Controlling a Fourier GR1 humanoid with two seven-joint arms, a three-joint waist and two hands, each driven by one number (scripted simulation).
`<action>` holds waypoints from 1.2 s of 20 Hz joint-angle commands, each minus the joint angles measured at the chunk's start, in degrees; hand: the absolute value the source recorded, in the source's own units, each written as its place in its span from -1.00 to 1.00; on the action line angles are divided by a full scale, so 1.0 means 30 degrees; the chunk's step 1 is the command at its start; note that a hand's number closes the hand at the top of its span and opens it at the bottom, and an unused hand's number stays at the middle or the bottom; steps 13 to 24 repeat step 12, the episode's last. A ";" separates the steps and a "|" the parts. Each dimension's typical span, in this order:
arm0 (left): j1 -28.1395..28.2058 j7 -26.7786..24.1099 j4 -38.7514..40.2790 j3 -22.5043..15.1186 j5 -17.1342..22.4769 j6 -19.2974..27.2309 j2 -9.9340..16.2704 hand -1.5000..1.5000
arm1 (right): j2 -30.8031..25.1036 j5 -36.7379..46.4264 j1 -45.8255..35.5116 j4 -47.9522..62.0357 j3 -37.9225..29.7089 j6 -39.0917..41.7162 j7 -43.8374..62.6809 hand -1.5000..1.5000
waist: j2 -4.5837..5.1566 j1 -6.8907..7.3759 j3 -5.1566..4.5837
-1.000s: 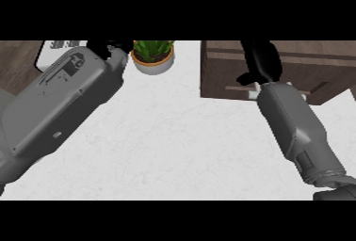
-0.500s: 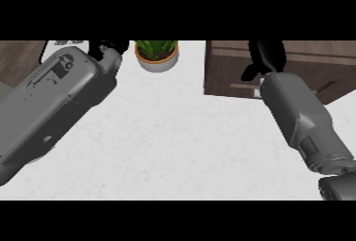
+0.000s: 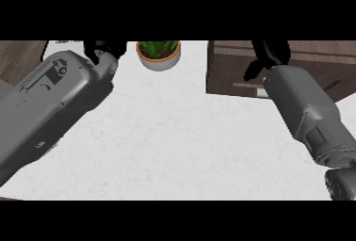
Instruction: Pick up the can, place it into the drawer and close the drawer
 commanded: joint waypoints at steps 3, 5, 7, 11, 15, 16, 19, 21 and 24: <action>-0.0068 0.0289 -0.0284 0.0142 -0.0103 0.0015 0.0272 -1.00 | 0.1529 -0.4118 -0.1641 -0.0450 -0.3660 0.1510 -0.1695 -1.00 | -0.0171 0.0283 -0.0108; 0.0291 0.0005 -0.0825 0.0044 -0.0173 0.0237 -0.0061 -1.00 | 0.1385 -0.5432 -0.1763 -0.0399 -0.4966 0.2412 -0.2358 -1.00 | -0.0271 0.0296 -0.0105; 0.0499 0.0455 -0.1052 0.0171 -0.0031 0.0131 0.0553 -1.00 | 0.1560 -0.6669 -0.1094 -0.0541 -0.6174 0.2302 -0.3491 -1.00 | -0.0324 0.0380 -0.0082; 0.1259 0.0070 -0.1438 -0.0242 -0.0427 0.0248 0.0198 -1.00 | 0.0908 -0.7428 -0.2047 -0.0471 -0.6980 0.3642 -0.3819 -1.00 | -0.0242 0.0255 -0.0173; 0.0911 0.0230 -0.1082 -0.0197 -0.0572 0.0531 0.0168 -1.00 | 0.1364 -0.7290 -0.2149 -0.0438 -0.6848 0.3354 -0.3916 -1.00 | -0.0195 0.0155 -0.0173; 0.0911 0.0230 -0.1082 -0.0197 -0.0572 0.0531 0.0168 -1.00 | 0.1364 -0.7290 -0.2149 -0.0438 -0.6848 0.3354 -0.3916 -1.00 | -0.0195 0.0155 -0.0173; 0.0911 0.0230 -0.1082 -0.0197 -0.0572 0.0531 0.0168 -1.00 | 0.1364 -0.7290 -0.2149 -0.0438 -0.6848 0.3354 -0.3916 -1.00 | -0.0195 0.0155 -0.0173; 0.0911 0.0230 -0.1082 -0.0197 -0.0572 0.0531 0.0168 -1.00 | 0.1364 -0.7290 -0.2149 -0.0438 -0.6848 0.3354 -0.3916 -1.00 | -0.0195 0.0155 -0.0173; 0.0911 0.0230 -0.1082 -0.0197 -0.0572 0.0531 0.0168 -1.00 | 0.1364 -0.7290 -0.2149 -0.0438 -0.6848 0.3354 -0.3916 -1.00 | -0.0195 0.0155 -0.0173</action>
